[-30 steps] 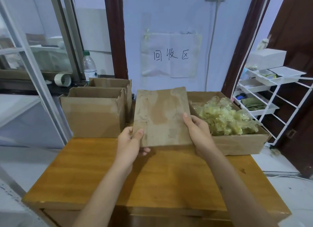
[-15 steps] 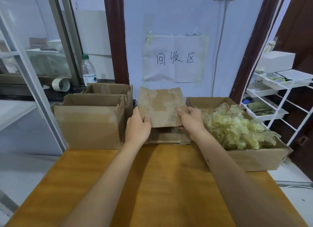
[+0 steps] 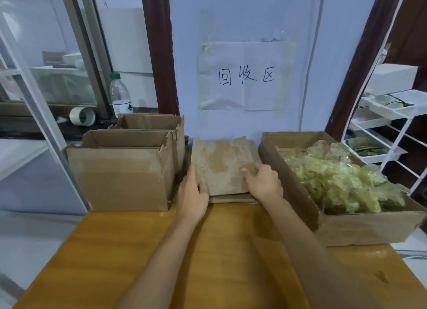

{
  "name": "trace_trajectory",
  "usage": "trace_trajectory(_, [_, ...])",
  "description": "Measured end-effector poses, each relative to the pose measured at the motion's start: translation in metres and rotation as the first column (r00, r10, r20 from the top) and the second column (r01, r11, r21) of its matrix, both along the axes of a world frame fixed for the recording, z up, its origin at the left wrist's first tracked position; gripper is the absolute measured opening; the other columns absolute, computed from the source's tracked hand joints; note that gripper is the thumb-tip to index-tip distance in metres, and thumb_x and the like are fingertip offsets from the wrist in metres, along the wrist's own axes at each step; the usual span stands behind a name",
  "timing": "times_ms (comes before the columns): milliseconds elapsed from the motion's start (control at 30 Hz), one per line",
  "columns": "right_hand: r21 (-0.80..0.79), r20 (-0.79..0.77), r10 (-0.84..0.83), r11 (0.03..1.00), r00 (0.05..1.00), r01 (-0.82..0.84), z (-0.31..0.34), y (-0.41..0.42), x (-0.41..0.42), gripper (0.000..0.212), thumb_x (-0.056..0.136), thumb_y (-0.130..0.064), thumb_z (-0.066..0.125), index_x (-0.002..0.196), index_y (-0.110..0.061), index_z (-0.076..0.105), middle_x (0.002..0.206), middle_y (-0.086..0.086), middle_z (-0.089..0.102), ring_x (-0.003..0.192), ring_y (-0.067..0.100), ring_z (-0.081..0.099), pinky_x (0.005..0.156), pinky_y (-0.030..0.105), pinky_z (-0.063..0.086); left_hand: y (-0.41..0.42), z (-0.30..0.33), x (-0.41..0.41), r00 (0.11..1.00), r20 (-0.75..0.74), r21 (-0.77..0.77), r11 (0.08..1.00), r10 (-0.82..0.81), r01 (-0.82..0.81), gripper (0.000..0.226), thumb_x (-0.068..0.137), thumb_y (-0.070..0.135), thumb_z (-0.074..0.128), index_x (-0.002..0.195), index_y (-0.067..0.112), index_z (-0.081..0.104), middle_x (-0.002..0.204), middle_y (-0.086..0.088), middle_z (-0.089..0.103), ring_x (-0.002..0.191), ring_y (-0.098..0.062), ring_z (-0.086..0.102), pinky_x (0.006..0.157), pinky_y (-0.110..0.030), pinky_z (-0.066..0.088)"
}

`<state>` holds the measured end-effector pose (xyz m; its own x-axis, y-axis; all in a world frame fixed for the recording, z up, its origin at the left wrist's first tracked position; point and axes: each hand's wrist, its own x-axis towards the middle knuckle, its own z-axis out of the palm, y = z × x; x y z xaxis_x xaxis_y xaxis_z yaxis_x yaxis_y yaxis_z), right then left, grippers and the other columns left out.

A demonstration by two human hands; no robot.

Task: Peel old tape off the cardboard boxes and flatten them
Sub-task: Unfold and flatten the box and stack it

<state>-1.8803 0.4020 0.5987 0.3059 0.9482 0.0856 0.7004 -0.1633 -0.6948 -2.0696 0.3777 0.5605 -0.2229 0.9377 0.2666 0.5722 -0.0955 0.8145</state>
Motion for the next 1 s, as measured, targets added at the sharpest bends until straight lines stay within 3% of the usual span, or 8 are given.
trace_trajectory(133, [0.086, 0.006, -0.028, 0.996, 1.0, 0.027, -0.013, -0.009, 0.001, 0.056, 0.103, -0.051, 0.056, 0.151, -0.024, 0.048, 0.119, 0.008, 0.07, 0.107, 0.033, 0.067, 0.091, 0.047, 0.057, 0.003, -0.011, -0.002, 0.996, -0.087, -0.011, 1.0, -0.006, 0.005, 0.068, 0.109, 0.033, 0.048, 0.167, 0.02, 0.016, 0.162, -0.006, 0.039, 0.149, -0.028, 0.033, 0.12, -0.043, 0.031])
trace_trajectory(200, [0.148, -0.027, -0.061, 0.987, 0.998, 0.064, -0.017, -0.013, 0.001, 0.058, 0.103, -0.047, 0.059, 0.154, -0.023, 0.047, 0.127, 0.01, 0.069, 0.114, 0.034, 0.066, 0.091, 0.043, 0.057, 0.007, -0.011, 0.0, 0.982, -0.188, -0.053, 0.999, -0.003, -0.007, 0.068, 0.109, 0.039, 0.045, 0.167, 0.017, 0.018, 0.163, -0.006, 0.039, 0.147, -0.028, 0.032, 0.118, -0.043, 0.032])
trace_trajectory(333, [0.198, -0.043, -0.11, 0.973, 0.993, 0.117, -0.023, -0.013, 0.001, 0.052, 0.101, -0.043, 0.065, 0.147, -0.021, 0.058, 0.112, 0.009, 0.073, 0.088, 0.024, 0.064, 0.07, 0.028, 0.05, 0.009, -0.011, 0.002, 0.918, -0.396, -0.101, 0.994, -0.01, -0.032, 0.065, 0.11, 0.049, 0.032, 0.164, 0.014, 0.026, 0.165, -0.004, 0.036, 0.141, -0.031, 0.035, 0.115, -0.045, 0.033])
trace_trajectory(467, [0.24, -0.129, -0.131, 0.957, 0.983, 0.16, -0.028, -0.015, -0.001, 0.05, 0.098, -0.042, 0.07, 0.139, -0.015, 0.065, 0.109, 0.016, 0.073, 0.091, 0.028, 0.066, 0.074, 0.035, 0.056, 0.007, -0.011, 0.005, 0.886, -0.463, -0.096, 0.994, -0.006, -0.043, 0.066, 0.11, 0.05, 0.025, 0.165, 0.013, 0.022, 0.165, -0.005, 0.034, 0.141, -0.029, 0.036, 0.114, -0.046, 0.034])
trace_trajectory(567, [0.413, -0.179, -0.124, 0.891, 0.976, 0.188, -0.036, -0.018, -0.005, 0.04, 0.098, -0.03, 0.073, 0.125, -0.001, 0.071, 0.098, 0.021, 0.071, 0.086, 0.029, 0.064, 0.071, 0.027, 0.042, 0.006, -0.01, 0.005, 0.895, -0.446, -0.066, 0.997, 0.002, -0.035, 0.068, 0.11, 0.05, 0.026, 0.166, 0.014, 0.017, 0.165, -0.005, 0.034, 0.14, -0.028, 0.037, 0.114, -0.046, 0.036])
trace_trajectory(633, [0.47, -0.198, -0.144, 0.854, 0.97, 0.223, -0.039, -0.018, -0.005, 0.04, 0.099, -0.025, 0.071, 0.13, 0.0, 0.069, 0.101, 0.018, 0.068, 0.086, 0.022, 0.059, 0.074, 0.022, 0.036, 0.005, -0.011, 0.004, 0.911, -0.411, -0.05, 0.998, 0.001, -0.023, 0.069, 0.11, 0.051, 0.026, 0.167, 0.015, 0.011, 0.168, -0.004, 0.029, 0.143, -0.027, 0.035, 0.116, -0.047, 0.035])
trace_trajectory(867, [0.596, -0.142, -0.129, 0.781, 0.981, 0.189, -0.045, -0.023, -0.009, 0.035, 0.098, -0.014, 0.07, 0.132, -0.001, 0.067, 0.107, 0.009, 0.063, 0.08, 0.007, 0.051, 0.068, 0.001, 0.038, -0.001, -0.01, 0.005, 0.967, -0.253, 0.083, 0.996, 0.002, 0.02, 0.069, 0.11, 0.055, 0.025, 0.168, 0.027, 0.0, 0.175, 0.007, 0.007, 0.155, -0.023, 0.024, 0.125, -0.048, 0.026])
trace_trajectory(1000, [0.65, -0.127, -0.124, 0.739, 0.984, 0.177, -0.048, -0.027, -0.006, 0.029, 0.099, -0.008, 0.066, 0.128, -0.003, 0.067, 0.106, 0.006, 0.05, 0.074, -0.001, 0.048, 0.062, 0.006, 0.041, -0.004, -0.011, 0.004, 0.967, -0.256, 0.178, 0.983, 0.01, 0.037, 0.065, 0.111, 0.052, 0.024, 0.167, 0.026, 0.01, 0.174, 0.005, 0.012, 0.157, -0.017, 0.019, 0.125, -0.037, 0.022])
